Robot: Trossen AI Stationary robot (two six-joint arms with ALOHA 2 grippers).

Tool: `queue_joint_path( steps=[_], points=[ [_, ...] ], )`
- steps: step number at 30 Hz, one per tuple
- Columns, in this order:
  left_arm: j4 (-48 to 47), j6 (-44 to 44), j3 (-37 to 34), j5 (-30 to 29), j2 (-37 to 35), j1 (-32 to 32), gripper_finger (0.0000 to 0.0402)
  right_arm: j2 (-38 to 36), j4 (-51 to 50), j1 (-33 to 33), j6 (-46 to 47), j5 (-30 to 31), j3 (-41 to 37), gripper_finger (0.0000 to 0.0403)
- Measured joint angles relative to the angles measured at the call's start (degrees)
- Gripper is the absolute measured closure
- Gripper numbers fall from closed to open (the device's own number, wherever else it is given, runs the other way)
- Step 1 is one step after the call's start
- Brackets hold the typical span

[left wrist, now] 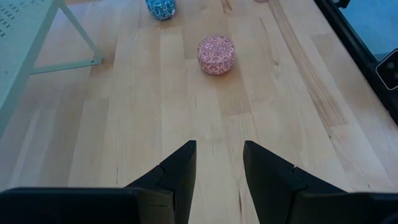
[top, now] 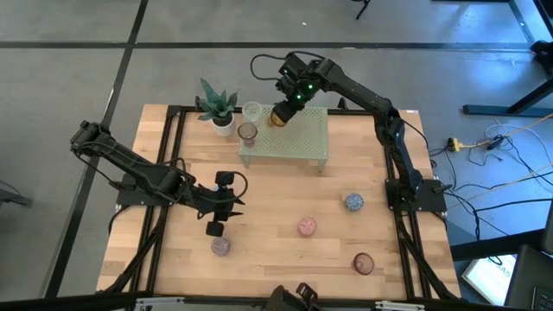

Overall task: Pick & Place candle stick holders
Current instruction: Put the orange glass candle holder on the shelf

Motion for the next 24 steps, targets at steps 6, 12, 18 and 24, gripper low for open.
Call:
queue_joint_path(
  steps=[6, 12, 18, 24],
  points=[
    [0.00, 0.02, 0.00, 0.00, 0.00, -0.01, 0.0272, -0.26, -0.31, 0.02, 0.17, -0.03, 0.00, 0.0320],
    [0.00, -0.33, 0.00, 0.00, 0.00, -0.01, 0.0272, -0.26, -0.25, 0.02, 0.15, -0.03, 0.00, 0.0319],
    [0.00, -0.48, 0.00, -0.01, 0.00, -0.01, 0.0272, -0.38, 2.22, 0.02, 0.11, -1.37, 0.00, 0.0330],
    [0.00, -0.47, 0.00, -0.01, 0.00, 0.00, 0.0272, -0.61, 4.11, 0.03, 0.15, -3.13, 0.02, 0.0335]
  ],
)
